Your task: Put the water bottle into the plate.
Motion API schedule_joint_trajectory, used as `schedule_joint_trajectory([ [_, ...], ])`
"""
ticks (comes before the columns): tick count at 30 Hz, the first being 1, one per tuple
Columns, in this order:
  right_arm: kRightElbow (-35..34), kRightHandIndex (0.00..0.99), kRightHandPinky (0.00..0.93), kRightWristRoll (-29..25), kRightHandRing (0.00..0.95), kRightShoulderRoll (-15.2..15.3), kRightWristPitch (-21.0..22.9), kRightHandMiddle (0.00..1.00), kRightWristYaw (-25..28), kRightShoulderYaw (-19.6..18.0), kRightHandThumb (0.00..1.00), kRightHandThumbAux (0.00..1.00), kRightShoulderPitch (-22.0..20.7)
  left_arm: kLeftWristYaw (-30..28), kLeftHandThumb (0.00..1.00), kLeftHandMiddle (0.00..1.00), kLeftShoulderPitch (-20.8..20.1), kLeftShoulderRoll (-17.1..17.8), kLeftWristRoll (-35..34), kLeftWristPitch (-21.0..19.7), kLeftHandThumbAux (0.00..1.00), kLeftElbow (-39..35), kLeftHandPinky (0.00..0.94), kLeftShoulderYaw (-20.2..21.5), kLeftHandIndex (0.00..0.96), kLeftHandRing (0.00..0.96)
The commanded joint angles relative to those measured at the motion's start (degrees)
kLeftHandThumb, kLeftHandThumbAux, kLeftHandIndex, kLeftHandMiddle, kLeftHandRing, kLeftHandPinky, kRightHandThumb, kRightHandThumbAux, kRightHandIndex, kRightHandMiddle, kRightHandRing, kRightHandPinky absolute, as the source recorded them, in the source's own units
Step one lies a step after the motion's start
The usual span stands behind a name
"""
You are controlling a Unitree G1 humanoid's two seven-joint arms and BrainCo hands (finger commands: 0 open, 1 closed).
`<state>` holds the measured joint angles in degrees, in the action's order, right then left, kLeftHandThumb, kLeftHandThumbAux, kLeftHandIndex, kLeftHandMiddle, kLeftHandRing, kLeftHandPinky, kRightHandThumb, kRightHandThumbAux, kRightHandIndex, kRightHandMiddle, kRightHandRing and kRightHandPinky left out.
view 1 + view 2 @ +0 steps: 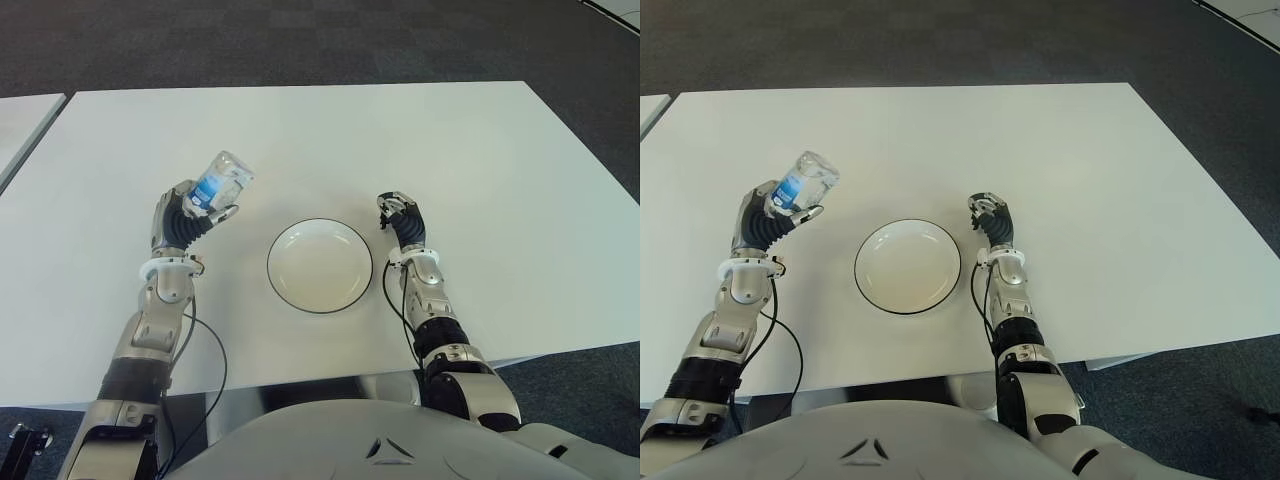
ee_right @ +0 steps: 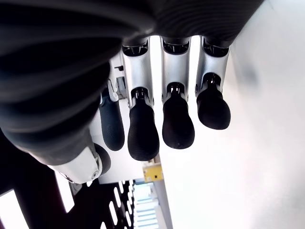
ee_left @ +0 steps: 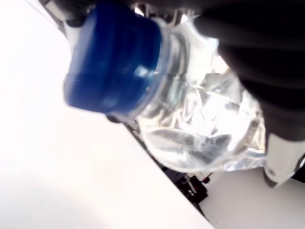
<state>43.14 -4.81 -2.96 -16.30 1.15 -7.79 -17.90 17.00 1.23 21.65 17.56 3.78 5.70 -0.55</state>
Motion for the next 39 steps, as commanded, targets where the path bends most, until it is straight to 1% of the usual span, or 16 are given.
schedule_joint_trajectory([
  [1,4.77,0.439,0.739,-0.45,0.731,-0.13,3.82,0.751,-0.03,-0.35,0.704,0.728,3.73,-2.42,0.849,0.529,-1.6,-1.16,1.4,-1.46,0.671,-4.79,0.809,-0.74,0.394,0.864],
  [6,5.05,0.438,0.739,-0.54,0.732,0.06,3.75,0.752,0.65,-0.32,0.704,0.729,3.49,-3.73,0.849,0.529,-3.75,-2.14,3.88,-3.12,0.671,-6.94,0.811,-2.29,0.394,0.863],
  [13,5.03,0.439,0.738,-0.57,0.732,0.18,3.75,0.752,1.56,-0.24,0.704,0.728,3.35,-5.63,0.85,0.531,-4.9,-3.15,5.53,-2.88,0.67,-7.73,0.818,-3.92,0.396,0.864],
  [17,4.72,0.439,0.741,-0.33,0.732,0.17,4.32,0.751,1.17,-0.2,0.704,0.728,3.28,-7.56,0.851,0.534,-5.53,-4.1,7.23,-3.25,0.669,-9.37,0.825,-6.51,0.398,0.866],
  [20,4.48,0.439,0.741,-0.22,0.731,0.16,5.04,0.751,0.72,-0.18,0.704,0.728,3.21,-9.85,0.852,0.536,-5.53,-3.72,8.22,-3.01,0.668,-10.99,0.828,-8.15,0.399,0.867],
  [25,4.39,0.439,0.74,-0.2,0.73,0.21,5.26,0.749,0.69,-0.14,0.704,0.728,3.23,-12.39,0.852,0.536,-5.49,-4.04,9.91,-2.91,0.668,-12.4,0.833,-10.65,0.399,0.865],
  [29,4.42,0.439,0.742,-0.21,0.73,0.24,5.25,0.75,0.71,-0.14,0.704,0.728,3.25,-13.76,0.852,0.536,-5.69,-4.13,10.17,-1.64,0.668,-11.87,0.838,-12.03,0.399,0.865],
  [32,4.46,0.439,0.742,-0.27,0.731,0.19,5.14,0.751,0.59,-0.22,0.704,0.728,3.28,-15.11,0.853,0.537,-6.18,-4.42,9.82,0.06,0.668,-9.32,0.839,-13.91,0.4,0.865],
  [35,4.46,0.439,0.742,-0.38,0.732,0.13,5.22,0.751,0.46,-0.32,0.704,0.728,3.28,-15.64,0.853,0.537,-6.41,-4.65,9.84,0.9,0.668,-7.62,0.837,-14.73,0.4,0.866],
  [39,4.39,0.439,0.741,-0.59,0.732,0.01,5.23,0.752,0.28,-0.5,0.704,0.728,3.3,-16.37,0.853,0.536,-6.69,-4.8,11.29,1.56,0.668,-4.44,0.828,-16.99,0.399,0.864],
])
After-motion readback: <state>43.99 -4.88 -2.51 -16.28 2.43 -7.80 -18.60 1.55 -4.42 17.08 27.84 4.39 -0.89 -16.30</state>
